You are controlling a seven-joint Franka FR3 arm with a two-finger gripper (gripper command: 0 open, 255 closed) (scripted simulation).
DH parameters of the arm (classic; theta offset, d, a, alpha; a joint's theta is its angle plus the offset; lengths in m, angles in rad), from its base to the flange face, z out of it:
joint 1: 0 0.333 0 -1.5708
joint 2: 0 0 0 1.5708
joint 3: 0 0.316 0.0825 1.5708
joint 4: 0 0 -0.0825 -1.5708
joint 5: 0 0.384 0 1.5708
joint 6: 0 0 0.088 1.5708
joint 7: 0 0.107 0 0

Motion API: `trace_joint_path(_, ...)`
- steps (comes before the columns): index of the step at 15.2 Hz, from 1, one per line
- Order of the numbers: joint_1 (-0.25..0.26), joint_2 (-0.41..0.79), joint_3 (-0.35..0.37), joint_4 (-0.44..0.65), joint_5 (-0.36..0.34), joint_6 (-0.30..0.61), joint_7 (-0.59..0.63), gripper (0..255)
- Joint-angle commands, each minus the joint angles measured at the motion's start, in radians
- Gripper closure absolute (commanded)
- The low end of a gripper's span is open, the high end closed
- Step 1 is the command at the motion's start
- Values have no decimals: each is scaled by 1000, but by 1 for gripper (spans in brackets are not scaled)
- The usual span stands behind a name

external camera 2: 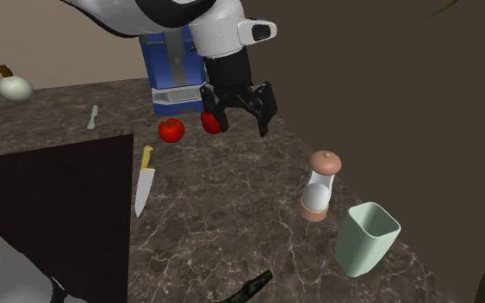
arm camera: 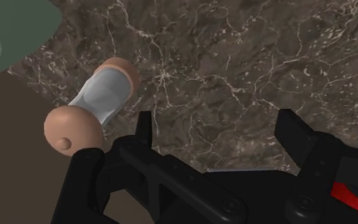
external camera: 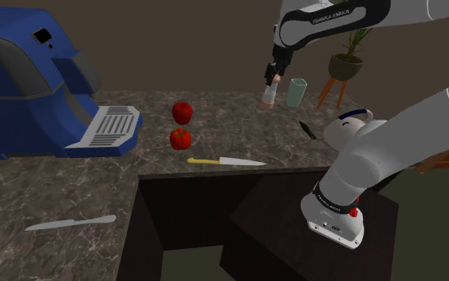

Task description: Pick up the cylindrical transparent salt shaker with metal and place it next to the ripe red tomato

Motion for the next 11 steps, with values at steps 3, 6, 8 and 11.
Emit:
trace_joint_path(3, -17, 125, -65, 64, -9, 99, -66, 0)
trace_joint_path(6, -26, 219, -110, 117, 4, 167, -119, 0)
trace_joint_path(8, -32, 284, -138, 157, 23, 208, -159, 0)
trace_joint_path(11, -43, 385, -175, 226, 70, 264, -227, 0)
